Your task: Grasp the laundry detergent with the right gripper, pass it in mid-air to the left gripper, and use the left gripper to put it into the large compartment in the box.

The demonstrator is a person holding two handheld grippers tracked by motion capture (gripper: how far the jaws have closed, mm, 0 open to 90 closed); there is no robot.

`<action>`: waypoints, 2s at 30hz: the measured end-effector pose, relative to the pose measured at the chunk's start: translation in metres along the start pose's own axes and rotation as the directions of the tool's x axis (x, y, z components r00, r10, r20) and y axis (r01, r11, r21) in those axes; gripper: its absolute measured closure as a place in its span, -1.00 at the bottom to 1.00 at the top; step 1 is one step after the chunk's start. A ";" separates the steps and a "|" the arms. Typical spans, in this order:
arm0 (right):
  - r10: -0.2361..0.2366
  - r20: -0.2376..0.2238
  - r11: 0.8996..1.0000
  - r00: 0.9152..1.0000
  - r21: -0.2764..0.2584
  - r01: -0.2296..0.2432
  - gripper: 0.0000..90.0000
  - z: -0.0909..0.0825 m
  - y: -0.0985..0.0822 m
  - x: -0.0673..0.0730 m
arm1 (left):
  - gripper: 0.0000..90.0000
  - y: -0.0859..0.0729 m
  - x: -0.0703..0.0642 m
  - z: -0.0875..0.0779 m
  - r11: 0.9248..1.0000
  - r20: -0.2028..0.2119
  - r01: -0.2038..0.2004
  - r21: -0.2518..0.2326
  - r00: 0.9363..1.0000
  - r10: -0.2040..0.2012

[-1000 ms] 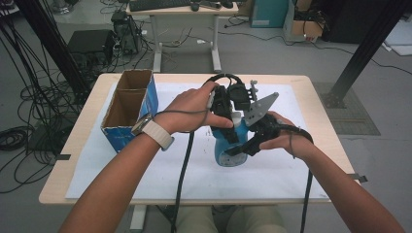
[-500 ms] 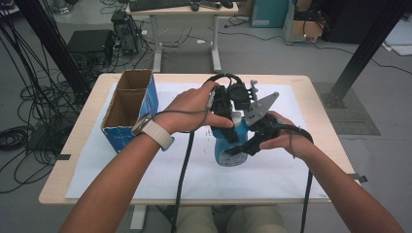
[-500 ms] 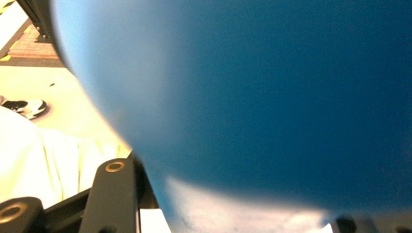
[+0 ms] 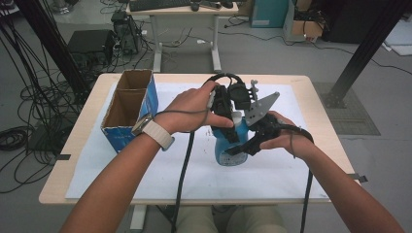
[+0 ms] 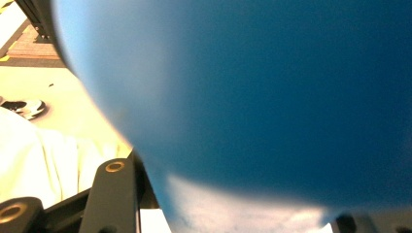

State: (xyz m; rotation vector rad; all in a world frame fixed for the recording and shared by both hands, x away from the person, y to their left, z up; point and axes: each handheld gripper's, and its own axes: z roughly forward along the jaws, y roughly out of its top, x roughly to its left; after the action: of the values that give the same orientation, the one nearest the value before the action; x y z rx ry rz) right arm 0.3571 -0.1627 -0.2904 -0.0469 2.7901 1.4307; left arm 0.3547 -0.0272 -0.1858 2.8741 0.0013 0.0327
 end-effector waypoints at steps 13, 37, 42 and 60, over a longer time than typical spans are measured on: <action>0.033 0.007 0.999 0.999 0.012 -0.033 -0.04 -0.001 0.001 0.002 | -0.17 0.000 0.001 -0.001 1.000 0.004 -0.012 -0.002 1.000 0.012; 0.046 -0.004 0.998 0.999 0.030 -0.046 -0.04 -0.004 0.002 0.003 | -0.17 0.001 0.001 -0.002 1.000 0.001 -0.007 -0.003 1.000 0.007; 0.030 0.010 1.000 0.999 0.006 -0.030 -0.04 -0.003 0.001 0.002 | -0.17 0.000 0.000 -0.003 1.000 -0.003 -0.002 -0.008 1.000 0.002; 0.035 0.011 0.999 0.999 0.015 -0.035 -0.04 -0.003 0.002 0.002 | -0.17 0.001 0.000 -0.003 1.000 -0.002 0.002 -0.005 1.000 -0.002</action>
State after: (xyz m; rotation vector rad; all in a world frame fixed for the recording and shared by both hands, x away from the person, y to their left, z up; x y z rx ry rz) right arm 0.3554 -0.1645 -0.2871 0.0090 2.8070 1.4124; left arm 0.3551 -0.0271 -0.1823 2.8691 0.0044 0.0358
